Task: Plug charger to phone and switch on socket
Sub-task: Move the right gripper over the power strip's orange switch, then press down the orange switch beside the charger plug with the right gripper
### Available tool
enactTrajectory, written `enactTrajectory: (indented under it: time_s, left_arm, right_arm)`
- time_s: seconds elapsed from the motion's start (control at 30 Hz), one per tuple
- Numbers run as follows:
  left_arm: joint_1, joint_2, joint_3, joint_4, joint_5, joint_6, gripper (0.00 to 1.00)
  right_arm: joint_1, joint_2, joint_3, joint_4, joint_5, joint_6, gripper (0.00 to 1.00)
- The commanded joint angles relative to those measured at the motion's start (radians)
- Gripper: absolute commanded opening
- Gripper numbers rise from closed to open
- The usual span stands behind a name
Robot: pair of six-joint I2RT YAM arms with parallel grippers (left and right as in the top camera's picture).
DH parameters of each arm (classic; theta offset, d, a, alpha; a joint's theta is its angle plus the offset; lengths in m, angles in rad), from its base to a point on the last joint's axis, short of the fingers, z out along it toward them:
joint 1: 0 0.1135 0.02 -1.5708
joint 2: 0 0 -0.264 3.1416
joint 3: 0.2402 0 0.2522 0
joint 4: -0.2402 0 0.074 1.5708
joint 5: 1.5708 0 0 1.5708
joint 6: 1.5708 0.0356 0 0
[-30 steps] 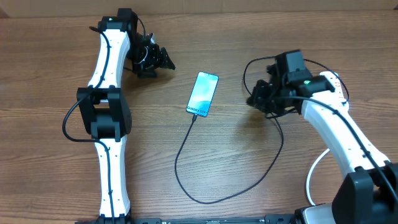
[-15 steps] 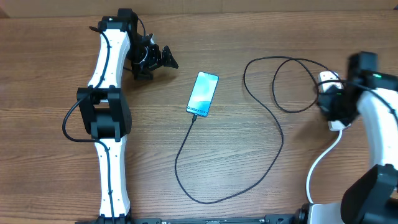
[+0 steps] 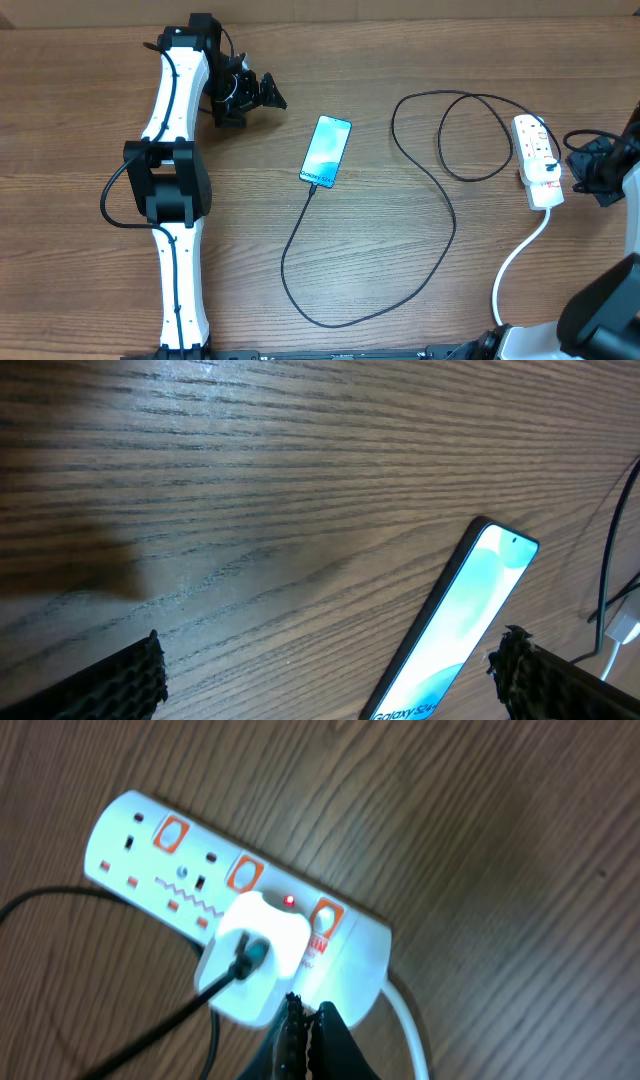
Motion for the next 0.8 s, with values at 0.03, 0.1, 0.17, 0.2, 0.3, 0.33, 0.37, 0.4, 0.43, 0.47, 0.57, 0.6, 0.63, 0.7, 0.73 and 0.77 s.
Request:
enactTrajectory:
  time_s: [0.03,0.1,0.17,0.2,0.3,0.33,0.37,0.4,0.43,0.47,0.57,0.6,0.63,0.7,0.73,0.77]
  left_arm:
    - [-0.006,0.011,0.015,0.001,-0.005,0.001,1.0]
    - [-0.006,0.011,0.015,0.001,-0.005,0.001,1.0]
    - [-0.006,0.011,0.015,0.001,-0.005,0.001,1.0]
    - [-0.006,0.011,0.015,0.001,-0.005,0.001,1.0]
    - [-0.006,0.011,0.015,0.001,-0.006,0.001,1.0]
    - [-0.006,0.011,0.015,0.001,-0.005,0.001,1.0]
    - [-0.006,0.011,0.015,0.001,-0.005,0.001,1.0]
    - [-0.006,0.011,0.015,0.001,-0.005,0.001,1.0]
    - [-0.006,0.011,0.015,0.001,-0.005,0.001,1.0]
    - [-0.006,0.011,0.015,0.001,-0.006,0.001,1.0]
    - [-0.006,0.011,0.015,0.001,-0.006,0.001,1.0]
    - [-0.007,0.011,0.015,0.001,-0.006,0.001,1.0]
    - [-0.007,0.011,0.015,0.001,-0.006,0.001,1.0]
    - [-0.007,0.011,0.015,0.001,-0.006,0.001,1.0]
    - [-0.007,0.011,0.015,0.001,-0.006,0.001,1.0]
    - [-0.007,0.011,0.015,0.001,-0.005,0.001,1.0]
  right_arm:
    - [-0.002,0.085,-0.013,0.04,0.011,-0.008,0.04]
    - [-0.002,0.117,-0.013,0.059,0.011,-0.008,0.04]
    - [-0.002,0.138,-0.013,0.071,0.011,-0.008,0.04]
    - [-0.002,0.148,-0.013,0.078,0.013,-0.008,0.04]
    - [-0.002,0.168,-0.013,0.103,0.014,-0.008,0.04]
    - [-0.002,0.171,-0.013,0.108,0.014,-0.008,0.04]
    - [-0.002,0.174,-0.013,0.114,0.015,-0.008,0.04]
    - [-0.002,0.176,-0.013,0.117,0.017,-0.008,0.04]
    - [-0.002,0.178,-0.013,0.117,0.027,-0.008,0.04]
    - [-0.002,0.179,-0.013,0.118,0.041,-0.008,0.04]
    - [-0.002,0.188,-0.013,0.125,0.067,-0.008,0.04]
    - [-0.002,0.193,-0.013,0.124,0.064,-0.008,0.04]
    - [-0.001,0.199,-0.017,0.124,0.063,-0.008,0.04]
    - [0.001,0.207,-0.018,0.124,0.058,-0.008,0.04]
    - [0.002,0.21,-0.018,0.124,0.049,-0.007,0.04]
    - [0.003,0.211,-0.019,0.124,0.042,-0.007,0.04]
